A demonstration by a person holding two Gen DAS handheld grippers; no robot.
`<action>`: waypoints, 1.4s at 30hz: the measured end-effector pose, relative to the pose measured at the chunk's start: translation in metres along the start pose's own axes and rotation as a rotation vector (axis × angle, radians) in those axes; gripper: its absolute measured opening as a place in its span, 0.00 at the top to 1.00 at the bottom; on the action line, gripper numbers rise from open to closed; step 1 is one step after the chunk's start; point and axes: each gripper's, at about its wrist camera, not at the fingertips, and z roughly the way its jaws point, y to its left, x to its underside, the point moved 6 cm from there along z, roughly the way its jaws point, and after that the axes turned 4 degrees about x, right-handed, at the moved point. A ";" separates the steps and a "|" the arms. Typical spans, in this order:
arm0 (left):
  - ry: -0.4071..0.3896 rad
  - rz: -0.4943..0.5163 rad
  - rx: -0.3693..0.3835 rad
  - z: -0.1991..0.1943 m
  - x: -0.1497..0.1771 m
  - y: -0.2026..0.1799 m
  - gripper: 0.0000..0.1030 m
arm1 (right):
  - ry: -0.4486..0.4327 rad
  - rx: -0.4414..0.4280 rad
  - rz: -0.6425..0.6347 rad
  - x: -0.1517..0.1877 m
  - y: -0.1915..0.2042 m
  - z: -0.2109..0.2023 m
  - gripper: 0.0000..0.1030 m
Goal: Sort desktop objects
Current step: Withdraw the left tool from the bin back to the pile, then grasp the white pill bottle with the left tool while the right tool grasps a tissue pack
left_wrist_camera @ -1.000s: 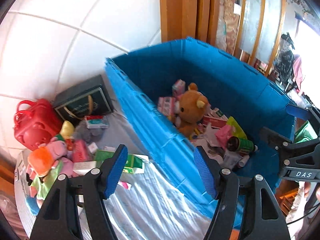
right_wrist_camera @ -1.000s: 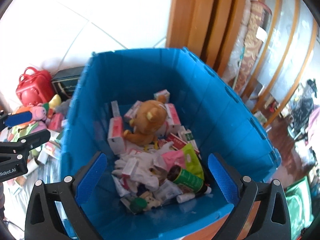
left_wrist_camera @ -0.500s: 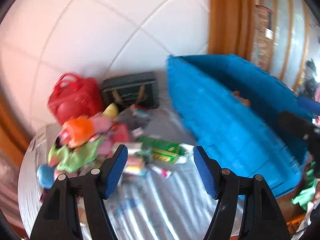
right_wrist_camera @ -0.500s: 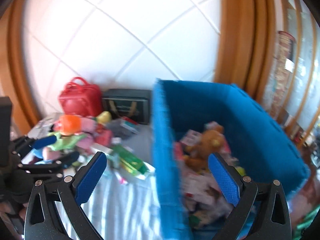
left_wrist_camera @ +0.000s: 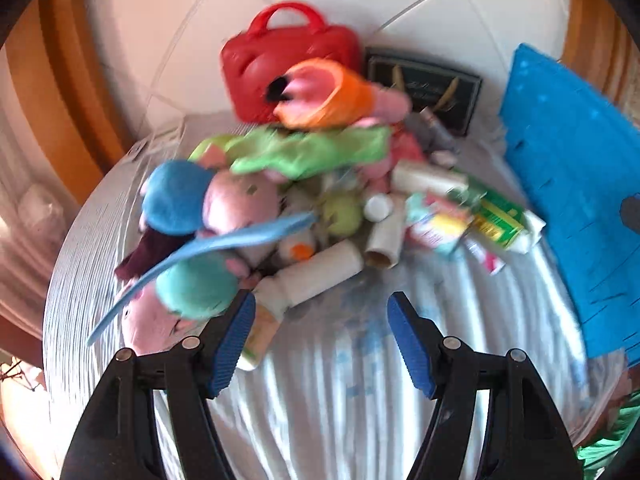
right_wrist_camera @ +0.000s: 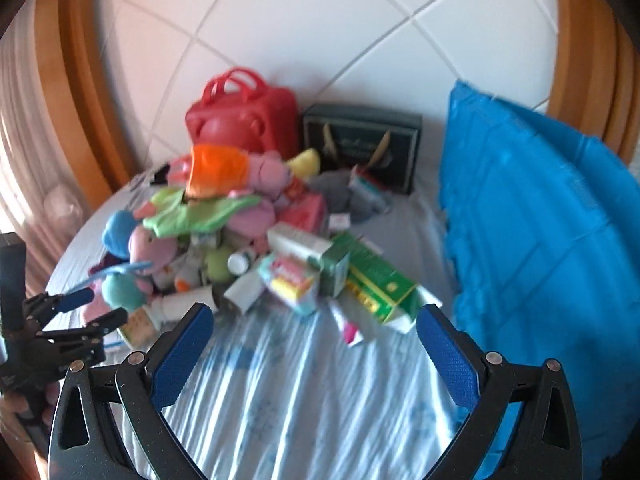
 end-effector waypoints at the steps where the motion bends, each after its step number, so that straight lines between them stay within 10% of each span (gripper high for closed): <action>1: 0.019 -0.007 -0.017 0.009 0.009 0.012 0.34 | 0.018 -0.004 -0.008 0.004 0.005 0.010 0.00; 18: 0.279 -0.128 -0.055 0.135 0.050 0.070 0.37 | 0.261 -0.036 -0.095 0.027 0.005 0.163 0.00; 29: 0.321 -0.219 -0.005 0.131 0.057 0.054 0.47 | 0.319 -0.101 -0.170 0.006 0.030 0.247 0.02; 34: 0.279 -0.222 -0.015 0.109 0.054 0.049 0.48 | 0.339 -0.084 -0.125 0.012 0.018 0.245 0.57; 40: 0.185 -0.178 -0.015 0.067 0.047 0.030 0.49 | 0.265 -0.076 -0.082 0.021 0.004 0.194 0.63; 42: 0.147 -0.162 -0.001 0.050 0.045 0.022 0.49 | 0.232 -0.084 -0.060 0.018 0.000 0.173 0.81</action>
